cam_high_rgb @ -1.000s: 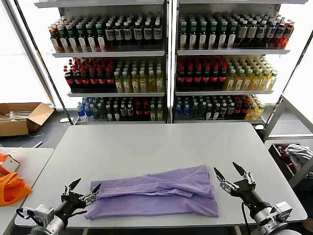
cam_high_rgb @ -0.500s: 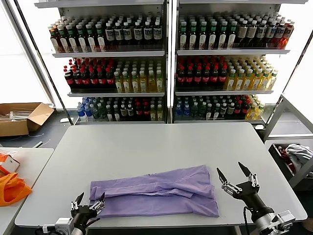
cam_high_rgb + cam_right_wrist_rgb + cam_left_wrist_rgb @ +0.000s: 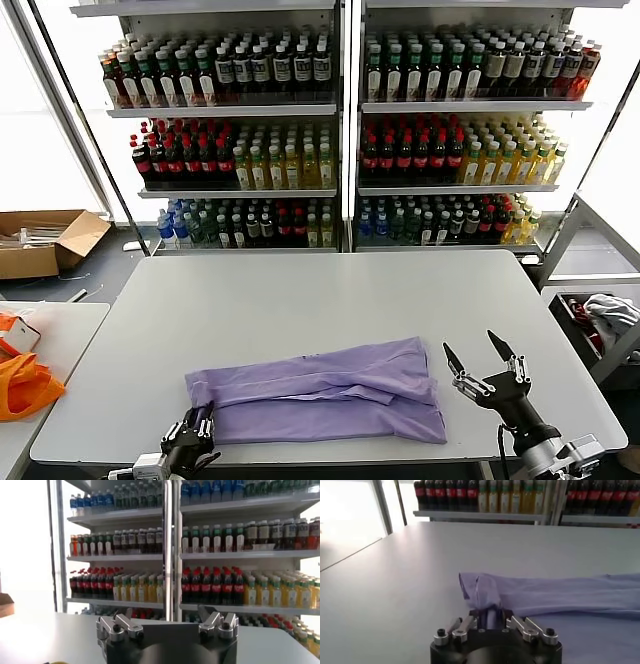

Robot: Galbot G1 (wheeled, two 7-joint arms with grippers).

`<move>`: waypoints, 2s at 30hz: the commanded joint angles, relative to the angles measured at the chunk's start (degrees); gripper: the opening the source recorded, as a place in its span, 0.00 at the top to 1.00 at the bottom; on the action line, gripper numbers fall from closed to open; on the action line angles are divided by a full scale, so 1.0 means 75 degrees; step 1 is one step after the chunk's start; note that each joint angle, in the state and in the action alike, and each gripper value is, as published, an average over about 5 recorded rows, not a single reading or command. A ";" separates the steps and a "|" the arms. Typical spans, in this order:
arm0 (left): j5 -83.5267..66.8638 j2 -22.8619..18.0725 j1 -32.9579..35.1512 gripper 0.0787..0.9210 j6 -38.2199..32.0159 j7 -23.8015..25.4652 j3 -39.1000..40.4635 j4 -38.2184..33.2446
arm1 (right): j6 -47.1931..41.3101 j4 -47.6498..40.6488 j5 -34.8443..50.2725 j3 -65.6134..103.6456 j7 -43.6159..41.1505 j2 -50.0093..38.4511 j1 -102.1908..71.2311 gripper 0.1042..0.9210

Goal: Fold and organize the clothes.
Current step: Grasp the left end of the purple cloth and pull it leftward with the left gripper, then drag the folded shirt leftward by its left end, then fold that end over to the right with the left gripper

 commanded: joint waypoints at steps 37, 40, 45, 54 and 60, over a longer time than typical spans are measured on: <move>-0.2152 0.3607 -0.1720 0.98 0.0870 0.1792 0.0522 -0.1785 | -0.0053 0.0501 -0.0225 -0.0096 0.0063 0.0190 -0.0421 0.12; -0.2004 0.3354 -0.1935 0.98 0.0809 0.1726 0.1022 -0.1372 | -0.0057 0.0540 -0.0311 -0.0135 0.0057 0.0265 -0.0462 0.12; -0.1426 0.2815 -0.2479 0.98 0.0725 0.1767 0.1881 -0.0358 | -0.0101 0.0598 -0.0473 -0.0218 0.0076 0.0379 -0.0477 0.12; -0.0648 0.1775 -0.3381 0.98 0.0617 0.1863 0.2770 0.1273 | -0.0220 0.0664 -0.0629 -0.0303 0.0107 0.0440 -0.0449 0.12; -0.1538 0.1515 -0.3392 0.98 0.0666 0.1708 0.2843 0.0973 | -0.0215 0.0587 -0.0756 -0.0417 0.0115 0.0522 -0.0409 0.12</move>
